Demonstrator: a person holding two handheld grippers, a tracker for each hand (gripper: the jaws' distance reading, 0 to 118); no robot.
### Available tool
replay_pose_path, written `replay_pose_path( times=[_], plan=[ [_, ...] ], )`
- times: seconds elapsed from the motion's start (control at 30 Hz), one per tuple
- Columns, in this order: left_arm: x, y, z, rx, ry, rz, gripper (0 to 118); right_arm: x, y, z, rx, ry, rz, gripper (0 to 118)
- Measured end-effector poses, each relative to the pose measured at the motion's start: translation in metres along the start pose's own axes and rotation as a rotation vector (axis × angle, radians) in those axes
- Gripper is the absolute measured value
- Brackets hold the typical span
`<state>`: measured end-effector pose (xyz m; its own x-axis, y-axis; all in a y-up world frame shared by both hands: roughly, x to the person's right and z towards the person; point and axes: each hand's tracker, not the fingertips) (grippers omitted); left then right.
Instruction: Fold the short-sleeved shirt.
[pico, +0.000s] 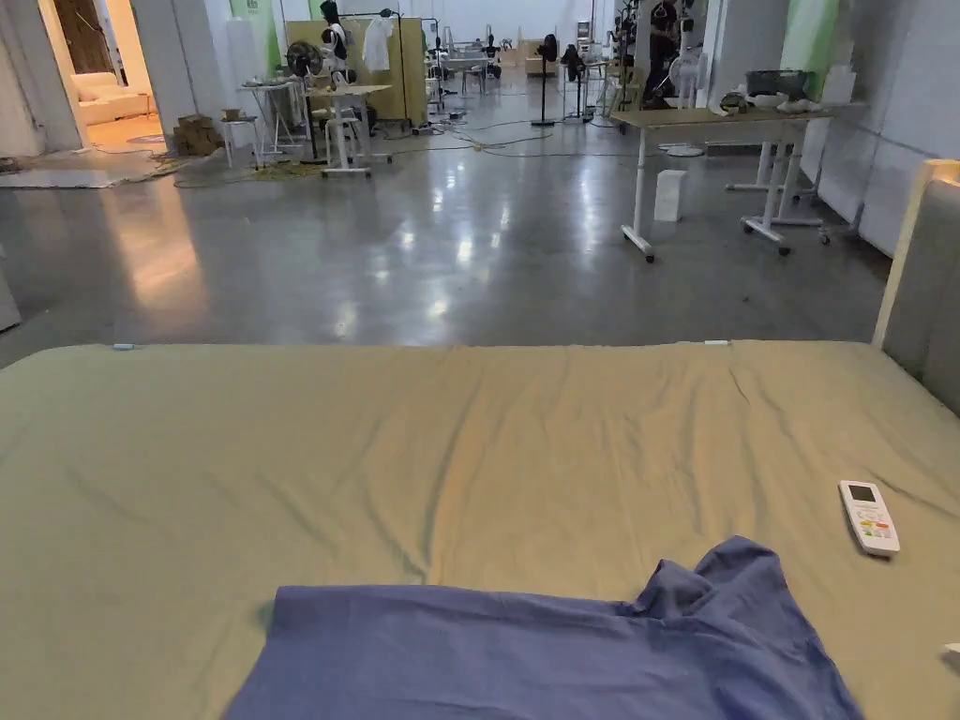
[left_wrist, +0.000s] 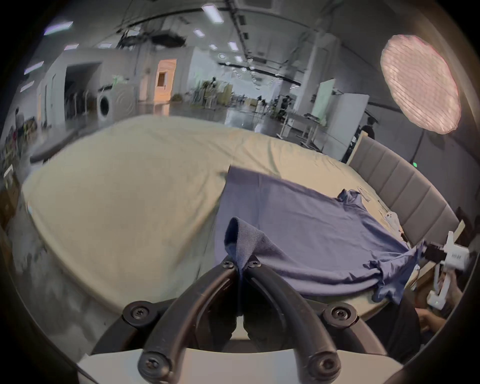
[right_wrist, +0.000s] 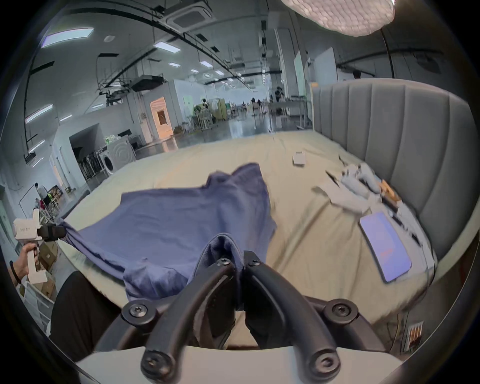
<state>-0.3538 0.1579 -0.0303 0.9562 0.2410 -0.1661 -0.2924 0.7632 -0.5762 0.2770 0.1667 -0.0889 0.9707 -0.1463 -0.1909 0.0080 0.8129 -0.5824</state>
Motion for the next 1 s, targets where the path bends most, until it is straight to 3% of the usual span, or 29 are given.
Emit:
replay_pose_path(
  times=[0.2,0.23,0.27,0.3,0.33,0.37,0.4,0.43,0.53,0.63,0.73,0.93,1.0],
  plan=[
    [-0.014,-0.025,-0.006,-0.038,0.023,0.015,6,0.007,-0.016,-0.006,-0.039,-0.040,-0.072,8],
    [-0.014,-0.026,-0.008,-0.040,0.015,0.014,15,0.008,-0.018,-0.009,-0.055,-0.035,-0.079,21],
    [-0.015,-0.029,-0.010,-0.045,0.014,0.013,36,0.008,-0.019,-0.010,-0.064,-0.043,-0.073,43],
    [-0.012,-0.024,-0.005,-0.052,0.026,0.014,61,0.016,-0.027,-0.012,-0.068,-0.057,-0.064,58],
    [-0.015,-0.024,-0.005,-0.057,0.030,0.023,70,0.017,-0.029,-0.011,-0.069,-0.090,-0.037,64],
    [-0.018,-0.024,-0.004,-0.047,0.021,0.053,70,0.016,-0.029,-0.007,-0.066,-0.143,-0.017,64],
    [-0.036,-0.025,-0.003,-0.027,0.015,0.113,93,0.016,-0.028,0.002,-0.040,-0.161,-0.012,75],
    [-0.036,-0.021,0.005,-0.008,0.018,0.136,97,0.009,-0.024,0.011,-0.023,-0.150,-0.025,72],
    [-0.008,0.003,0.046,0.112,0.047,0.077,96,0.004,-0.011,0.040,0.067,-0.134,-0.091,73],
    [0.039,0.024,0.081,0.250,0.119,-0.059,96,-0.027,0.013,0.065,0.180,-0.161,-0.096,73],
    [0.085,0.040,0.101,0.351,0.152,-0.153,96,-0.049,0.026,0.070,0.269,-0.115,-0.069,73],
    [0.142,0.046,0.124,0.491,0.094,-0.333,90,-0.105,0.054,0.085,0.414,-0.032,0.140,71],
    [0.155,0.046,0.131,0.518,0.072,-0.392,76,-0.120,0.064,0.089,0.437,0.002,0.192,66]
  ],
)
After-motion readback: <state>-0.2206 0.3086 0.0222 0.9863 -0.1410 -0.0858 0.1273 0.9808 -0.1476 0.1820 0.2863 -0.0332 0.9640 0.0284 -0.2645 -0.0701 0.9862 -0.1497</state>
